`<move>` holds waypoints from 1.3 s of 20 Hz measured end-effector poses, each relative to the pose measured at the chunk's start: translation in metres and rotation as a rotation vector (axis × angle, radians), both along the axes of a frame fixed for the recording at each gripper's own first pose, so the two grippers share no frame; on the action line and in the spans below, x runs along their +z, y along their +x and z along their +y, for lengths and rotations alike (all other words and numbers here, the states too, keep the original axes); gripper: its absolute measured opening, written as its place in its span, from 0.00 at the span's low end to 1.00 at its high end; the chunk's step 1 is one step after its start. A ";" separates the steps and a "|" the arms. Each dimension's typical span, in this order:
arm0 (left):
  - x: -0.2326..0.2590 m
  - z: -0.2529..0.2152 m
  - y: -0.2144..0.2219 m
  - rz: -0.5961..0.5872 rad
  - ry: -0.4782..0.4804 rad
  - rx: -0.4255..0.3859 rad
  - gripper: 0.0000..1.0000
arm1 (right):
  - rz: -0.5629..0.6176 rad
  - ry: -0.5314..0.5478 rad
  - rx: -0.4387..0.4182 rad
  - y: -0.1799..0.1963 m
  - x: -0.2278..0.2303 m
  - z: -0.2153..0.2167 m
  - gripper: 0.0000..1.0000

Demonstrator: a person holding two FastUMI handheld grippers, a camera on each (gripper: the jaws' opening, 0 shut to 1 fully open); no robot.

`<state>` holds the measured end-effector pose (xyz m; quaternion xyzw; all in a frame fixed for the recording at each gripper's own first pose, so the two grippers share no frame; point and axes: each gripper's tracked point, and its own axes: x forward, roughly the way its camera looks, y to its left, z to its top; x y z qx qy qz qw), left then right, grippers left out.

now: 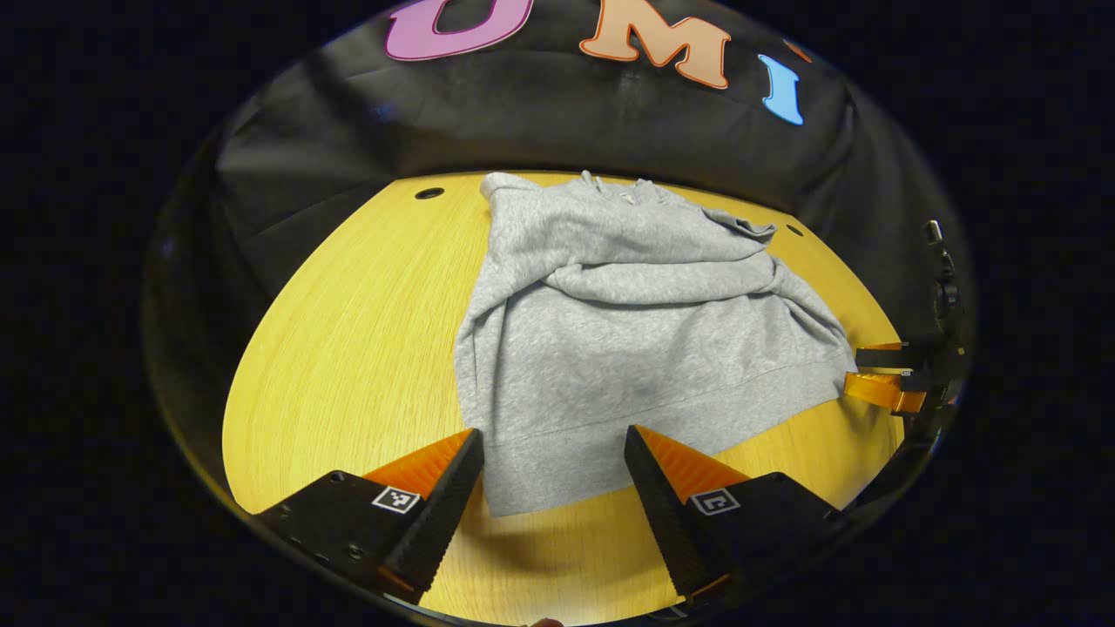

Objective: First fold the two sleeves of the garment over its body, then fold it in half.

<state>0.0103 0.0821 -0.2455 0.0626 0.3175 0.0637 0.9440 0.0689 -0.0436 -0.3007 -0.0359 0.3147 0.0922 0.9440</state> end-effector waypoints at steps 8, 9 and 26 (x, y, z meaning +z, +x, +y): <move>-0.011 0.013 0.000 -0.005 0.035 0.045 0.93 | 0.013 -0.029 -0.028 0.004 -0.009 0.000 0.95; -0.011 0.013 -0.001 -0.009 0.036 0.051 0.93 | 0.015 -0.031 -0.029 0.004 -0.010 0.000 0.96; -0.014 -0.015 0.022 -0.013 0.078 -0.068 0.06 | 0.065 -0.027 0.015 0.012 -0.007 0.029 0.12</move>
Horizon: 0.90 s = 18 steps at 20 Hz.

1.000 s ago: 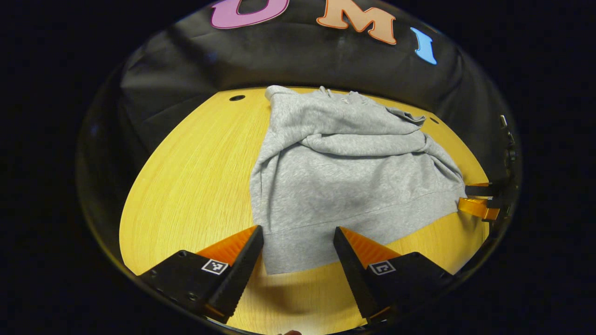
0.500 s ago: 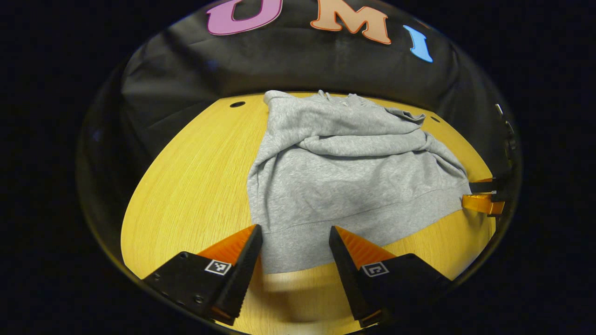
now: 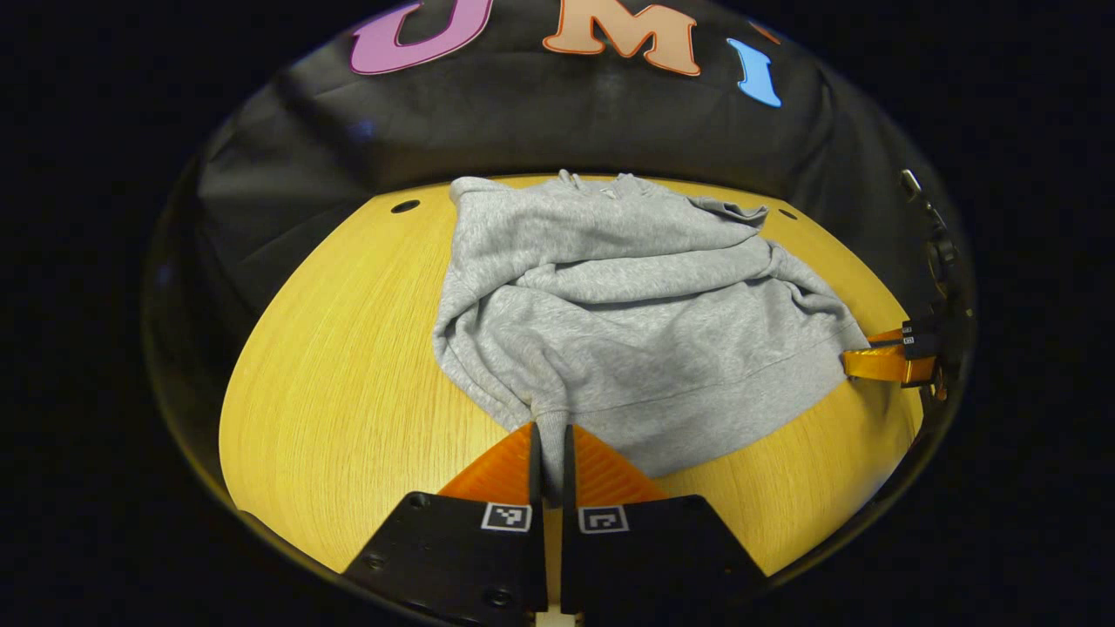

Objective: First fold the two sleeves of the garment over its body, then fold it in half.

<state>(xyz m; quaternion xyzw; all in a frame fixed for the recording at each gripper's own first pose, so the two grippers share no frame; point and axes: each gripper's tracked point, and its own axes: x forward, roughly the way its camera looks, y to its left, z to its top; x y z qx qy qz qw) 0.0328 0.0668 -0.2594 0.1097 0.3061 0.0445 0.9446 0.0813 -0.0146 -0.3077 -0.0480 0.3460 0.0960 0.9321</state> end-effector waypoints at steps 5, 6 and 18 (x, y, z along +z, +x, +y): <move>0.002 0.000 0.002 0.003 -0.030 0.032 0.00 | 0.006 0.019 -0.040 0.001 0.004 0.000 0.04; 0.004 -0.001 0.002 0.001 -0.047 0.039 0.00 | -0.001 0.023 -0.046 0.001 0.007 -0.001 0.05; 0.090 -0.010 0.051 -0.183 -0.231 0.075 0.00 | -0.155 0.091 -0.081 0.052 0.091 0.001 0.05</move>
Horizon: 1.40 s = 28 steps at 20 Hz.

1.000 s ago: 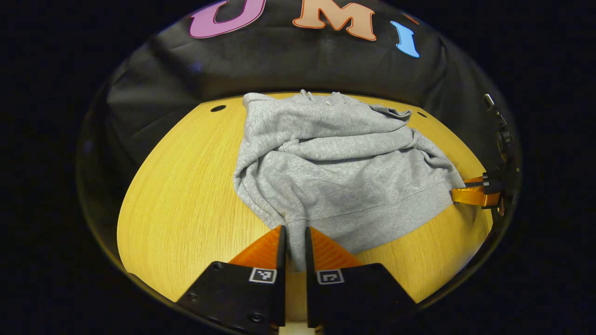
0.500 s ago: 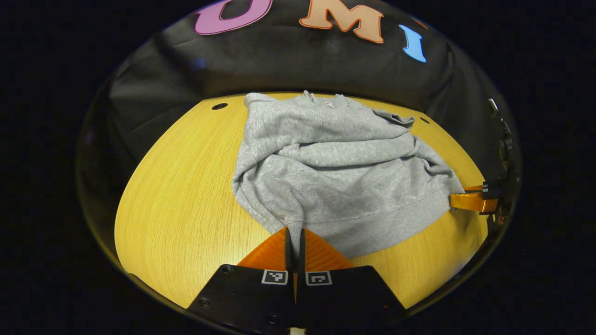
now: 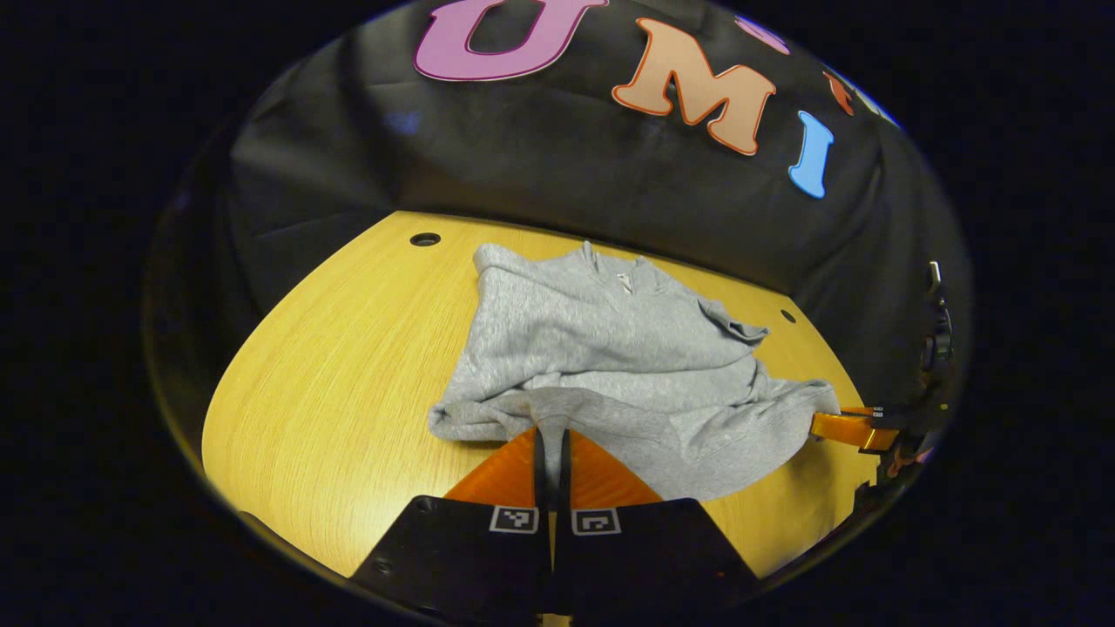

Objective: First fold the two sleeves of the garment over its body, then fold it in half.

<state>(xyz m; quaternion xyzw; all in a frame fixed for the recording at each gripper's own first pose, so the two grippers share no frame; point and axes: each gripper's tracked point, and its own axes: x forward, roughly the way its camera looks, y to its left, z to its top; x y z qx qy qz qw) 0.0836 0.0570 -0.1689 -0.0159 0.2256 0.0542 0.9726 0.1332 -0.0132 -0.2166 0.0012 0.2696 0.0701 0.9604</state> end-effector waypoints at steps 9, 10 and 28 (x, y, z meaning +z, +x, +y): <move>0.024 0.003 0.059 -0.040 0.017 0.008 0.00 | -0.037 -0.017 -0.015 0.057 0.019 -0.002 0.05; 0.027 0.003 0.066 -0.044 0.008 0.014 0.00 | -0.048 -0.011 -0.019 0.064 0.024 -0.003 0.05; -0.007 0.058 0.169 0.031 0.042 0.222 0.08 | 0.062 0.112 -0.039 0.163 -0.010 0.002 0.12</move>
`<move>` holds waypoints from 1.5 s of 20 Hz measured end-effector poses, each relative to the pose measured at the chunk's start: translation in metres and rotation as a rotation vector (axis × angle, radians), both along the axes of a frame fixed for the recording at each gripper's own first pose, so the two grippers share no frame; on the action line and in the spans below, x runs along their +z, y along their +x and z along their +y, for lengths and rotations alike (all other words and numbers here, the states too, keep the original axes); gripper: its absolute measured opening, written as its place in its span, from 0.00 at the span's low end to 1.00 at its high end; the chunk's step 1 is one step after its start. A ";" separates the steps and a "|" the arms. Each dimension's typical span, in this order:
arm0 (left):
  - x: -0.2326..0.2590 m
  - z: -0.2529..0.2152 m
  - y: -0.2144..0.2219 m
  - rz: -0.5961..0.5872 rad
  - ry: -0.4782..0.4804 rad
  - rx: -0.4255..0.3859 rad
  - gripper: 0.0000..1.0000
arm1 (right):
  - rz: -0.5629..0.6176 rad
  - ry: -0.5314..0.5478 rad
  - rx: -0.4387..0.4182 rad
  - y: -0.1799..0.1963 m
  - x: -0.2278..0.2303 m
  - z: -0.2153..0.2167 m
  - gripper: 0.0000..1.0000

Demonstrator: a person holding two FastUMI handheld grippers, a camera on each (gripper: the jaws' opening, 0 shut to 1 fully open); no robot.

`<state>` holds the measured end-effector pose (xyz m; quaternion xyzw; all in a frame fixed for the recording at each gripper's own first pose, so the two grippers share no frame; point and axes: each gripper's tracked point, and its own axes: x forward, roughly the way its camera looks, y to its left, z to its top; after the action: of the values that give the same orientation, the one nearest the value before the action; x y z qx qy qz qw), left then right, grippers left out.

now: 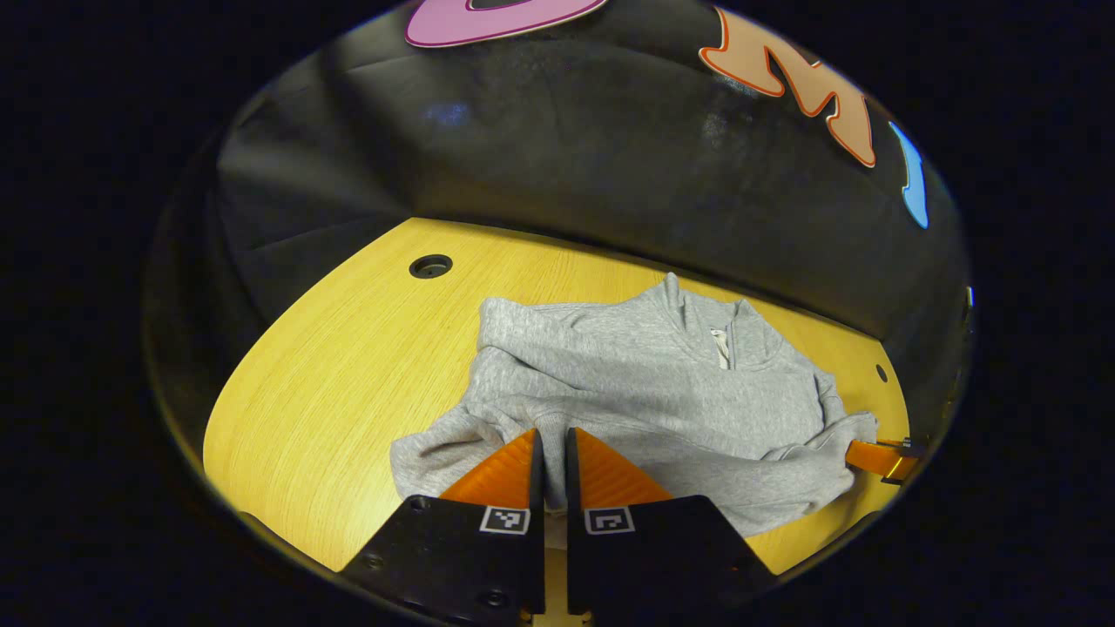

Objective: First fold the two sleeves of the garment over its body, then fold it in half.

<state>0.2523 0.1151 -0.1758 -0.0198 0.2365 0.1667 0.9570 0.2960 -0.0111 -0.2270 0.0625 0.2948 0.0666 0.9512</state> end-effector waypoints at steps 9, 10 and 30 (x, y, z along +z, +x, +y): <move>0.043 -0.008 -0.016 -0.118 -0.025 -0.003 1.00 | -0.079 0.074 0.046 -0.011 0.039 0.018 0.97; 0.056 -0.011 -0.021 -0.148 -0.028 -0.017 0.94 | -0.103 0.069 0.042 -0.014 0.049 0.016 1.00; 0.152 -0.084 -0.211 -0.232 0.081 -0.363 0.94 | -0.409 0.113 -0.116 -0.228 0.193 -0.009 0.97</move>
<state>0.0418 0.0309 -0.0242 0.0423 0.1177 -0.0023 0.9922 0.0682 -0.0205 -0.0342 0.1176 0.0876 0.0397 0.9884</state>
